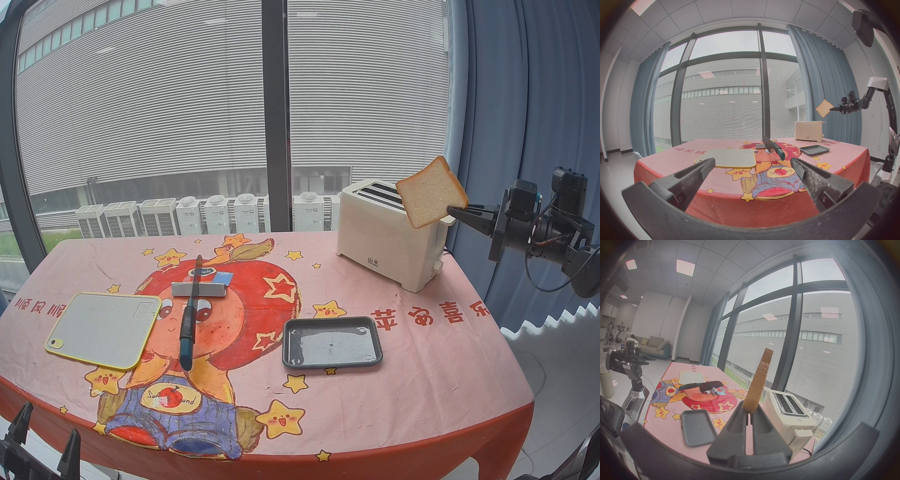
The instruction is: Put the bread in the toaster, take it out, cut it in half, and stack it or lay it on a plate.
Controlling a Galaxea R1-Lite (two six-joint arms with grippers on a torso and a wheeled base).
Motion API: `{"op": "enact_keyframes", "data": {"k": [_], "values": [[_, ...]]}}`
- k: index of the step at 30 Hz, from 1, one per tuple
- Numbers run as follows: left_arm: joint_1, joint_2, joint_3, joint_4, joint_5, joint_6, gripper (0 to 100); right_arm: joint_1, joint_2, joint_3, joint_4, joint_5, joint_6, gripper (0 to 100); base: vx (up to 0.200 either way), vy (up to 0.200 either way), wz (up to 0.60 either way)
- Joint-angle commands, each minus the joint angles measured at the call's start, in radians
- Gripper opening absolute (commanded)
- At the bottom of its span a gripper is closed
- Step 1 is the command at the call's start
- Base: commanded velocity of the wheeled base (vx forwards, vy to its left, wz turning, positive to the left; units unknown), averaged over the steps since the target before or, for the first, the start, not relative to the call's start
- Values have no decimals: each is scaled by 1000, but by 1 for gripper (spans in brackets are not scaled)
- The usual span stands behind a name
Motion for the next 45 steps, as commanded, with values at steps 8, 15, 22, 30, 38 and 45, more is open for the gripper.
{"op": "enact_keyframes", "data": {"k": [8,15,22,30,38,45], "values": [[0,-5,16,0,0,0,100,0,-17,11,-1,0,-6,0,0,0,0],[0,-5,16,0,0,0,100,0,-14,13,1,0,-28,0,200,0,0],[0,-5,16,0,0,0,100,-1,-14,11,1,0,-28,0,200,0,0],[0,-5,16,1,-1,0,100,0,-20,5,1,0,-28,0,25,0,0],[0,-5,16,1,0,0,100,-1,-32,-7,1,2,-28,0,0,0,0],[0,-5,16,1,0,0,100,0,-21,-30,1,2,-28,0,0,0,0]]}}
